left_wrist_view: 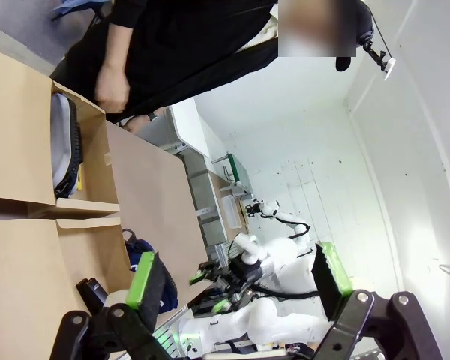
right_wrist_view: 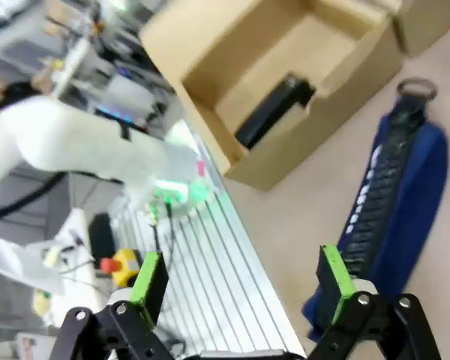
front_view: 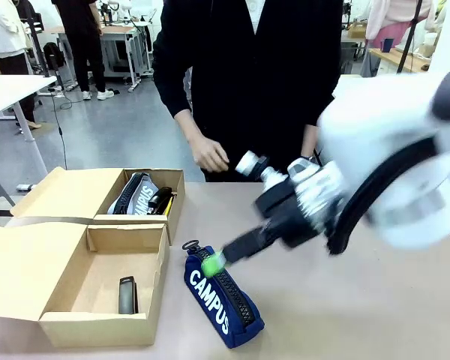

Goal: Place items inside the box.
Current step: Pick up a Pencil pouch or Stapler and place it inside the Mailer Box closest to the robot.

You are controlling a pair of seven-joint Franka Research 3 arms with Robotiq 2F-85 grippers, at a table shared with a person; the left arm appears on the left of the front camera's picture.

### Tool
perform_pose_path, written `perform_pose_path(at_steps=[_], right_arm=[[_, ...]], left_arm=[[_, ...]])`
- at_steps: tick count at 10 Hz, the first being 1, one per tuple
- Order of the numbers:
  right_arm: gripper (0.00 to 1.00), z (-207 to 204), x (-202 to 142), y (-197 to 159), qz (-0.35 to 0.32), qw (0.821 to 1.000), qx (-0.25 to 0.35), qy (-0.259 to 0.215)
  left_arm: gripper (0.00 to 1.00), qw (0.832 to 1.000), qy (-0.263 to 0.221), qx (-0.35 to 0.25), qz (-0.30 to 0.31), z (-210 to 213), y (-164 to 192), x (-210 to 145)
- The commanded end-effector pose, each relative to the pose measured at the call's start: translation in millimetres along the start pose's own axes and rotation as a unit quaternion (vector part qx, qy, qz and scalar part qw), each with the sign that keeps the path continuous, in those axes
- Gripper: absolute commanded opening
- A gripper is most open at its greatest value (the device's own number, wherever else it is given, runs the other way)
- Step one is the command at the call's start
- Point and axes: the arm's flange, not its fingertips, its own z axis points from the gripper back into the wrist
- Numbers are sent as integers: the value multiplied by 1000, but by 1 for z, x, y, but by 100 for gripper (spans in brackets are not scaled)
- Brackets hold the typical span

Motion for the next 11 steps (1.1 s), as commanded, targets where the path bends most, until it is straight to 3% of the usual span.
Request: perform_pose_path(at_steps=[1,2,3,6,7,11], right_arm=[[100,-6,-21,-9,-44,999,-11,-8],[100,23,-16,-16,-43,996,17,-75],[100,-19,-9,3,-10,1000,-15,14],[100,-13,-6,-2,-23,1000,-9,1],[100,-14,5,3,-50,995,-65,51],[100,-5,41,7,-92,969,-185,132]], left_arm=[[100,1000,-6,-10,-10,0,-1,-1],[100,1000,-6,-10,-10,0,-1,-1],[100,1000,-6,-10,-10,0,-1,-1],[100,1000,-6,-10,-10,0,-1,-1],[100,1000,-6,-10,-10,0,-1,-1],[100,1000,-6,-10,-10,0,-1,-1]])
